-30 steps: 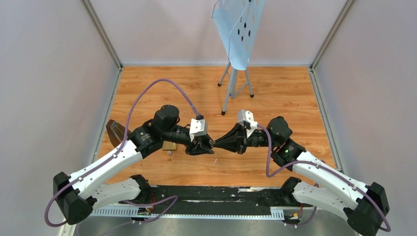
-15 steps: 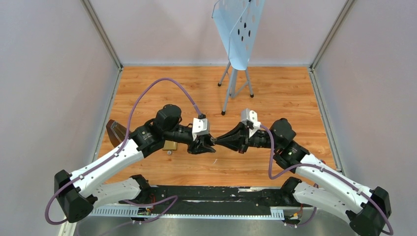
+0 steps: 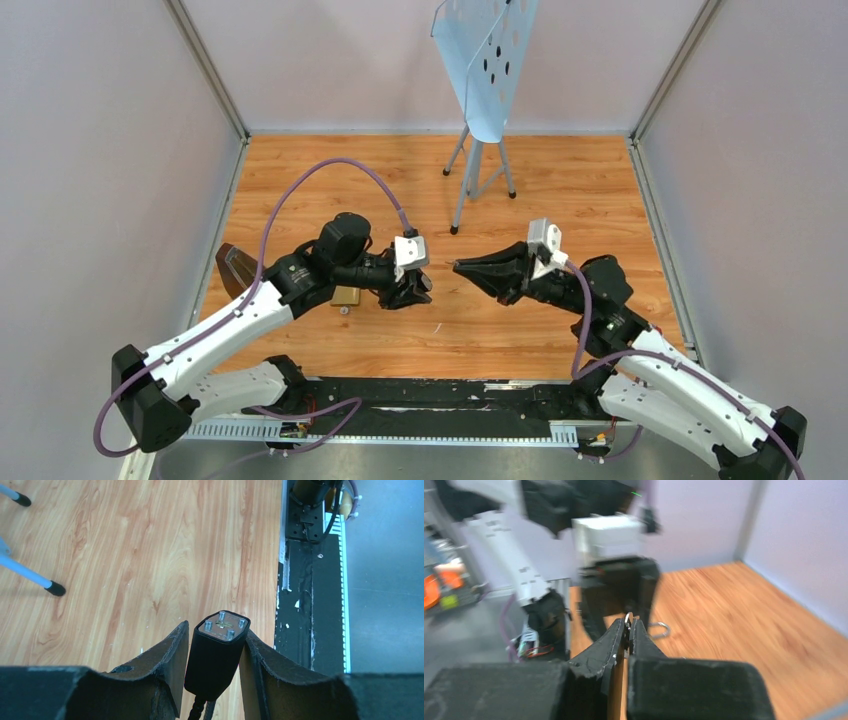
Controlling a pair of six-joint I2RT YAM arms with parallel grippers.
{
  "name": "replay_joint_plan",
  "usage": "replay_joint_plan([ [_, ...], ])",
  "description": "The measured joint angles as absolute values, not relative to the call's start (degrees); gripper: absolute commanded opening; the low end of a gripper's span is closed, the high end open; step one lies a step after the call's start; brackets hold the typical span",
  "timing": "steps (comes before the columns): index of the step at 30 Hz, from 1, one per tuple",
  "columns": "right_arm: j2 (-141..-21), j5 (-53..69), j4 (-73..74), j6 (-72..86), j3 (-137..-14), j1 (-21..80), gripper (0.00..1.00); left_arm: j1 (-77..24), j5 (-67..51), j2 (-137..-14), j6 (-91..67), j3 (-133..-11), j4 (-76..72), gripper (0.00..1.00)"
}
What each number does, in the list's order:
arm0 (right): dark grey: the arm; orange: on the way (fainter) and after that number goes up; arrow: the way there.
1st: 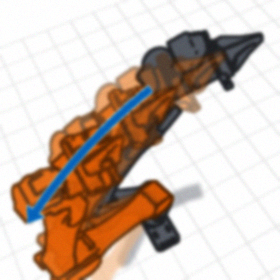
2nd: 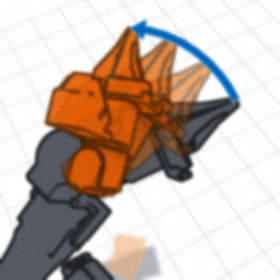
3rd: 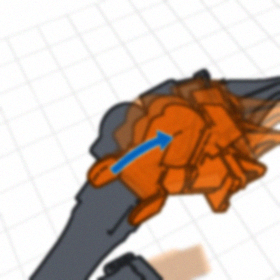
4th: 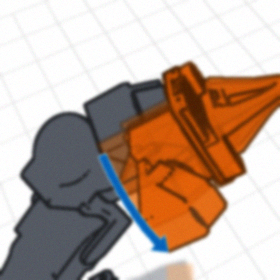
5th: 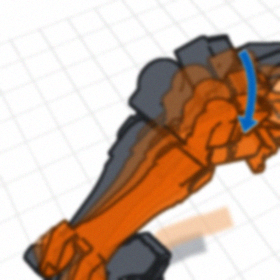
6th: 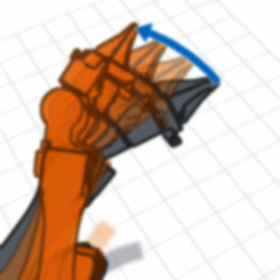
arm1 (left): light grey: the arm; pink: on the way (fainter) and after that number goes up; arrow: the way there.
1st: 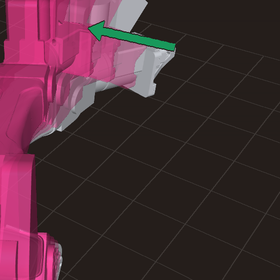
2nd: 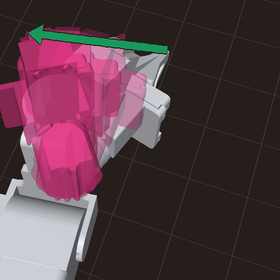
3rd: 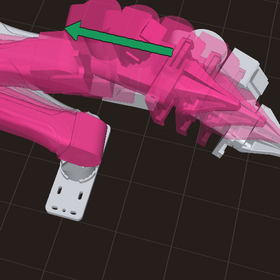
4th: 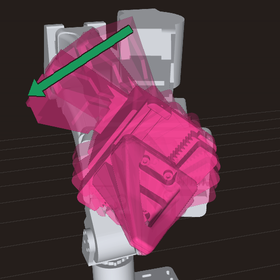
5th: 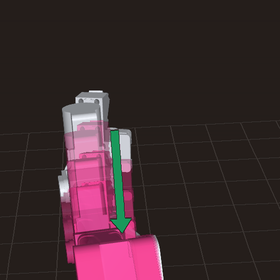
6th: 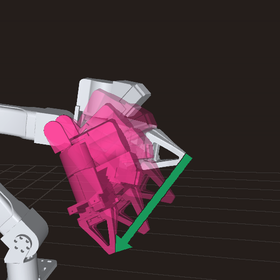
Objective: Lock with the key
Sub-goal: Remove the key from the lock, then place the lock at the center of the board.
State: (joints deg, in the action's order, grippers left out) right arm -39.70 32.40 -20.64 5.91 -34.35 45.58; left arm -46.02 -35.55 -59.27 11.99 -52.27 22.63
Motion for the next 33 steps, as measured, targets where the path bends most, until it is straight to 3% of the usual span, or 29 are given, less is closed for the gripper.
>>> replay_joint_plan([
  [8,-42.87,0.19,-8.97,18.94,-33.26,41.65,0.0,-46.04,-31.16,-63.07,4.16,-51.88,13.54,0.0],
  [15,-41.04,-19.49,8.67,36.71,-30.72,34.37,0.0,-48.82,-20.75,-81.71,-14.46,-53.25,-5.82,0.0],
  [27,-28.77,-28.6,31.03,50.37,-28.88,22.17,0.0,-58.22,-1.74,-118.54,-34.5,-80.09,-16.08,0.0],
  [30,-28.93,-28.6,34.7,51.59,-28.91,21.52,0.0,-59.31,1.54,-125.08,-39.09,-86.06,-16.47,0.05],
  [32,-29.34,-28.4,36.23,52.36,-28.91,21.21,0.0,-59.72,3.51,-128.55,-41.3,-88.73,-16.53,0.16],
  [33,-29.58,-28.27,36.8,52.58,-28.91,21.17,0.0,-59.88,4.49,-129.86,-42.15,-89.43,-16.47,0.27],
])
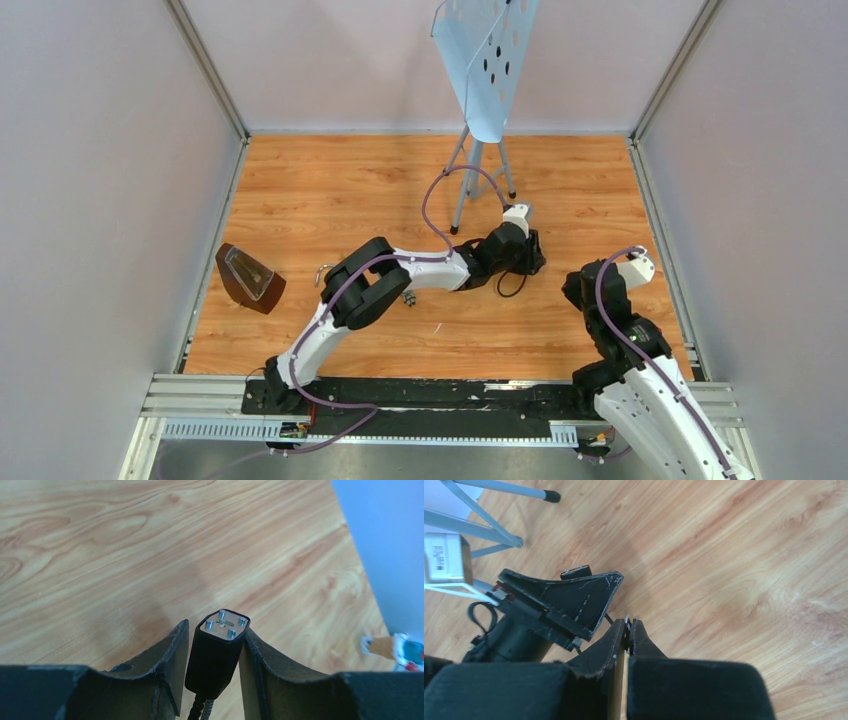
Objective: Lock with the key
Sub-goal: Place the lock at the center of the board.
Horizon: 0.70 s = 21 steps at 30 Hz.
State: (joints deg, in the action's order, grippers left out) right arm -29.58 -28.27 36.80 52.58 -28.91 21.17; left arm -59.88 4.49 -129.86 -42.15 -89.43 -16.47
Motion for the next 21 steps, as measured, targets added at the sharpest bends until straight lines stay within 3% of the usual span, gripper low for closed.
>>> replay_joint_plan([
  [3,-30.28,-27.59,37.78,53.21,-28.91,21.12,0.0,-60.38,7.68,-132.11,-43.59,-90.02,-15.49,0.54],
  [4,-30.48,-27.38,37.93,53.45,-28.91,21.06,0.0,-60.6,9.23,-132.35,-43.64,-90.08,-14.68,0.59],
  [7,-31.14,-27.0,38.35,53.95,-28.91,20.97,0.0,-61.23,12.8,-132.35,-42.72,-90.61,-13.8,0.95],
  [9,-31.66,-26.83,38.57,54.26,-28.91,20.91,0.0,-61.73,14.72,-132.2,-41.58,-90.85,-13.87,0.99],
  [21,-33.63,-23.4,38.17,56.36,-28.84,20.78,0.0,-62.48,26.74,-123.37,-38.39,-84.68,-7.79,1.0],
])
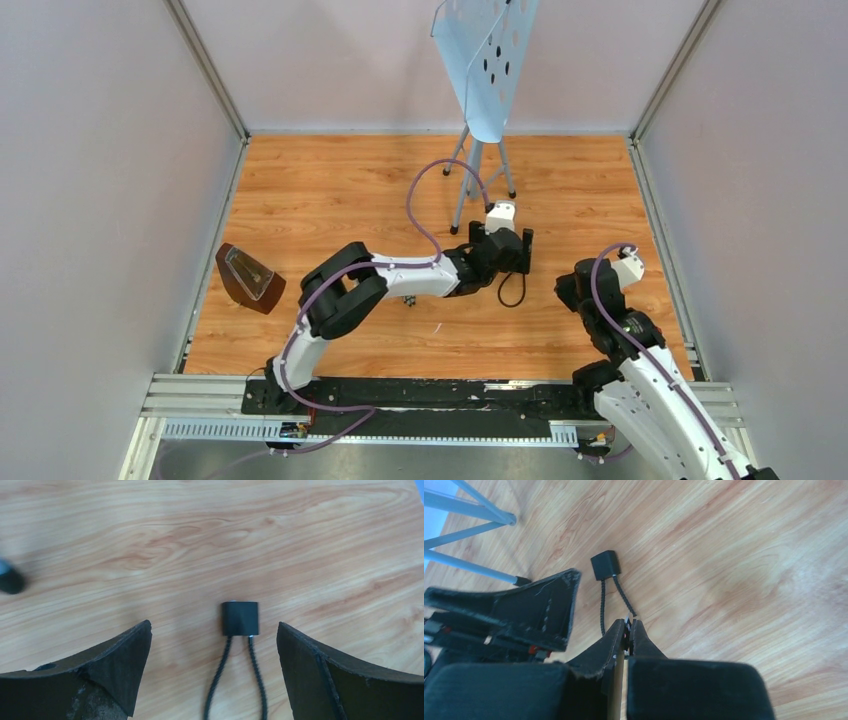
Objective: Lock with the key
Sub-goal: Place the lock at the center of the board, then place the key at the center of the board.
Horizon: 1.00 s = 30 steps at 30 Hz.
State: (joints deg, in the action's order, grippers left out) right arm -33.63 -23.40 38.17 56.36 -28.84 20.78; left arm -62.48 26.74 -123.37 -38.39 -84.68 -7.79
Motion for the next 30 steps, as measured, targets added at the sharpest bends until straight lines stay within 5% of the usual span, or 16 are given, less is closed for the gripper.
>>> replay_joint_plan([
  [13,-53.56,-10.48,22.02,54.54,-25.41,20.64,0.06,-62.46,47.13,-96.77,-34.59,-68.27,5.74,1.0],
  [15,-58.52,-9.34,19.84,53.43,-26.02,20.64,0.12,-62.48,48.8,-92.03,-34.85,-64.42,8.4,1.0],
  [21,-66.26,-8.78,17.43,51.03,-29.71,20.64,0.57,-62.41,51.13,-75.64,-38.15,-50.48,14.61,1.0],
  [30,-60.31,-7.62,17.21,45.91,-33.69,21.67,0.59,-62.19,51.0,-59.42,-47.86,-45.54,30.02,1.0],
])
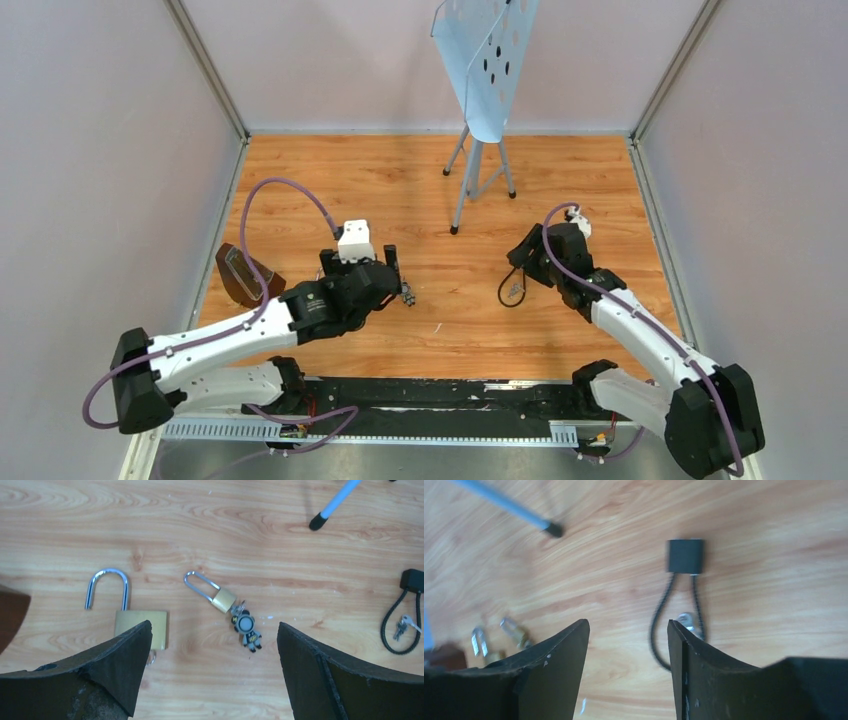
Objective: Lock with the key
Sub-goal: Place the key at the center of the board, then pick up the lock from the center of the board.
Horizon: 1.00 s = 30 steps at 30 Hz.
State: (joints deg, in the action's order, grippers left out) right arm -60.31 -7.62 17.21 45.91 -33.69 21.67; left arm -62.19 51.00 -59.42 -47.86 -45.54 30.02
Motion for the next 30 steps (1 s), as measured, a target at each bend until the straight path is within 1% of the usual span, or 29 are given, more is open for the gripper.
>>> replay_joint_plan([
  [3,-58.76,-3.03,15.33,42.65,-34.48,25.32,0.63,-62.15,48.27,-55.13,-50.78,-43.38,32.93,1.0],
  [7,-60.73,2.11,11.29,38.11,-35.05,34.5,0.69,-62.15,45.04,-49.67,-54.22,-40.4,36.07,0.99],
  [12,-71.22,3.14,6.15,31.77,-39.44,45.8,0.71,-62.15,42.94,-40.53,-56.77,-39.18,39.99,0.99],
  [16,-84.2,1.3,4.58,25.65,-48.07,51.96,0.71,-62.15,43.03,-33.89,-57.36,-39.18,43.29,0.98],
  [20,-94.59,-1.43,2.37,19.81,-55.88,54.15,0.71,-62.15,43.59,-30.33,-57.39,-40.12,46.24,0.98],
  [23,-100.27,-2.46,1.28,16.14,-60.29,54.28,0.71,-62.15,44.18,-28.62,-57.04,-41.63,48.25,0.99],
  [26,-105.86,-2.37,1.04,11.77,-64.71,54.33,0.64,-62.15,44.73,-28.21,-56.51,-42.63,49.28,0.99],
  [30,-113.12,-1.91,3.62,5.43,-70.94,54.81,0.6,-62.15,45.54,-27.81,-56.05,-44.1,50.98,0.99],
])
